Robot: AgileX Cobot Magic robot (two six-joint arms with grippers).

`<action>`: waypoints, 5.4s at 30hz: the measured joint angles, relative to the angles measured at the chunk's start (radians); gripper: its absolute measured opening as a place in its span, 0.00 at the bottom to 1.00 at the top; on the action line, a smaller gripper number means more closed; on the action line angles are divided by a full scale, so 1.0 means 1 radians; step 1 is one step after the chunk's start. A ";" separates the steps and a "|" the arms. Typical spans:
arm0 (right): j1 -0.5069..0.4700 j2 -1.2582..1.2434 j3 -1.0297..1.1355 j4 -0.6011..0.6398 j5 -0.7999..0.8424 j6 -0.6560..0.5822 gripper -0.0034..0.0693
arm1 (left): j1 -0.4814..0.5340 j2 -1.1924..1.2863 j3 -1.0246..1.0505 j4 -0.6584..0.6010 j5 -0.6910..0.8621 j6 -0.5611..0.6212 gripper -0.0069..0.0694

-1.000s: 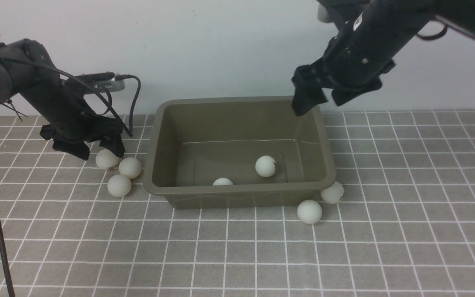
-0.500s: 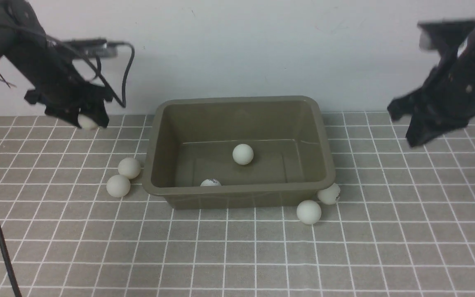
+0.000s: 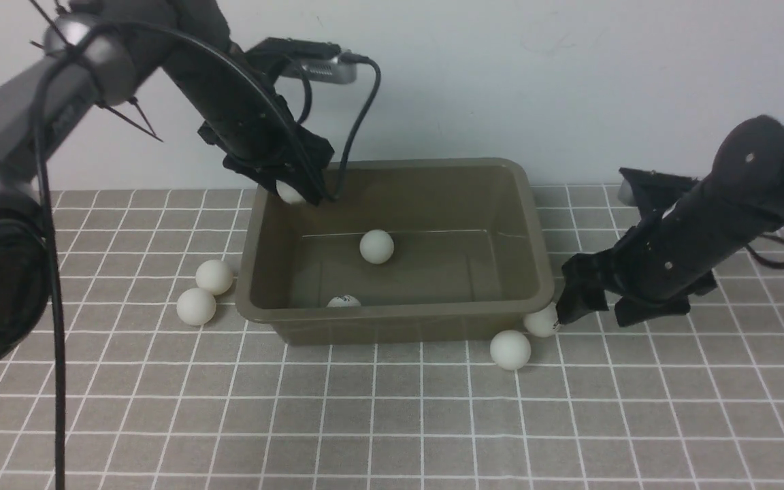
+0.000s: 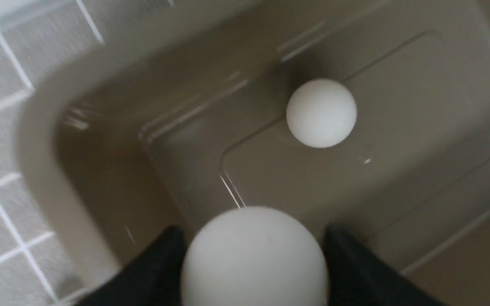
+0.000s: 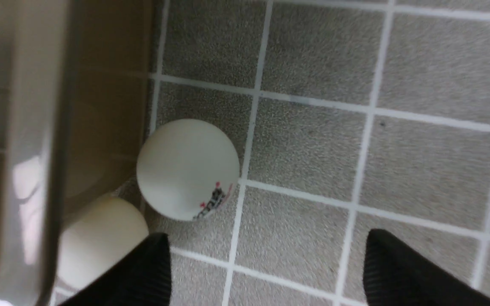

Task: Put the table tennis balls into the box on the grey coffee tablecloth.

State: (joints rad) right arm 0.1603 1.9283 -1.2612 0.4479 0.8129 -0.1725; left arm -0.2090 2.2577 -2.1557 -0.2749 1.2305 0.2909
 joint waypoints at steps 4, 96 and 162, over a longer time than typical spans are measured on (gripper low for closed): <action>0.028 0.028 0.000 0.055 -0.056 -0.051 0.86 | -0.009 0.013 0.000 0.053 0.001 -0.072 0.88; 0.164 -0.220 0.115 -0.026 0.005 -0.034 0.55 | 0.216 -0.243 0.176 0.070 -0.002 -0.065 0.10; -0.004 -1.650 0.670 -0.397 -0.127 0.272 0.03 | -0.139 -0.011 -0.182 0.004 0.011 -0.139 0.38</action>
State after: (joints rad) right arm 0.1563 0.2783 -0.5917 0.0512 0.6859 0.0997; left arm -0.3477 2.2469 -2.3372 -0.2707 1.2416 0.1520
